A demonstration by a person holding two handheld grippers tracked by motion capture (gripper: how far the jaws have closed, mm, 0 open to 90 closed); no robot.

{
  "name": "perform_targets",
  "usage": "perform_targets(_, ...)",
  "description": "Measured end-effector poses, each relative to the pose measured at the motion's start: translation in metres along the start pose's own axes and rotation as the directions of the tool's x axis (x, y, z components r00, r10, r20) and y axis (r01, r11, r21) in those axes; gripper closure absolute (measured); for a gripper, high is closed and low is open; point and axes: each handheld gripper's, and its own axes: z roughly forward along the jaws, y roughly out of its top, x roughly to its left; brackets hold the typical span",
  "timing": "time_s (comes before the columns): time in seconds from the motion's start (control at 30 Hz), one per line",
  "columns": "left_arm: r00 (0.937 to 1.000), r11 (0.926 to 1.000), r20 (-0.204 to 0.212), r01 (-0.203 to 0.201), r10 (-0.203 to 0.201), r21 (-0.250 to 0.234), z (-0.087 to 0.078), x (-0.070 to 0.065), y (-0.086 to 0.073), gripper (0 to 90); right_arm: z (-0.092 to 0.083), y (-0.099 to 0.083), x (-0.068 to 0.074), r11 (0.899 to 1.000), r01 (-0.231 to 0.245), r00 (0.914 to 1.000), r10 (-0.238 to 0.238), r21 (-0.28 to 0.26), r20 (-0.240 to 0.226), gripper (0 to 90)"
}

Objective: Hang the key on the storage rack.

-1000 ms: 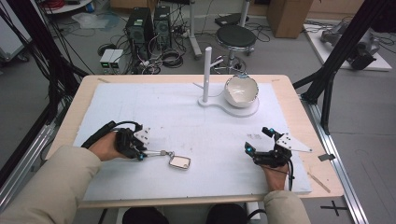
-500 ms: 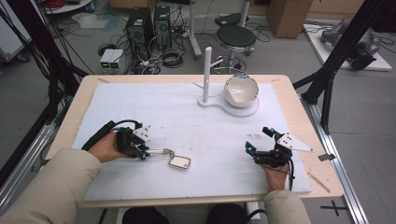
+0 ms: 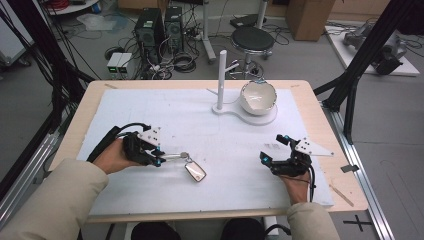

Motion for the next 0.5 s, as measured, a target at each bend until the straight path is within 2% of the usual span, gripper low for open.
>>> perform_targets(0.13, 0.9998, 0.9992, 0.000, 0.018, -0.018, -0.035, -0.004, -0.001, 0.003, 73.8, 0.003, 0.015, 0.004, 1.000, 0.022, 0.9979, -0.021, 0.016, -0.062, 0.6)
perform_targets(0.17, 0.9997, 0.9986, 0.014, 0.018, -0.018, -0.050, -0.006, -0.001, 0.005, 73.8, 0.004, 0.020, 0.006, 0.999, 0.025, 0.9957, -0.023, 0.024, -0.089, 0.6)
perform_targets(0.27, 0.9994, 0.9948, 0.029, 0.020, -0.018, -0.100, -0.013, -0.004, 0.013, 73.9, 0.009, 0.031, 0.010, 0.998, 0.042, 0.9908, -0.036, 0.048, -0.131, 0.6)
perform_targets(0.33, 0.9994, 0.9946, 0.032, 0.019, -0.015, -0.102, -0.014, -0.004, 0.015, 73.9, 0.013, 0.038, 0.012, 0.997, 0.054, 0.9872, -0.043, 0.064, -0.154, 0.6)
perform_targets(0.4, 0.9998, 0.9939, 0.019, 0.002, 0.000, -0.111, -0.018, -0.005, 0.026, 73.9, 0.018, 0.048, 0.016, 0.994, 0.074, 0.9815, -0.058, 0.082, -0.182, 0.6)
perform_targets(0.47, 0.9998, 0.9930, 0.021, 0.005, -0.002, -0.118, -0.019, -0.005, 0.028, 73.9, 0.022, 0.057, 0.020, 0.991, 0.096, 0.9765, -0.075, 0.098, -0.202, 0.6)
perform_targets(0.5, 0.9997, 0.9928, 0.024, -0.002, 0.005, -0.120, -0.020, -0.005, 0.032, 73.9, 0.025, 0.062, 0.022, 0.988, 0.114, 0.9713, -0.088, 0.106, -0.221, 0.6)
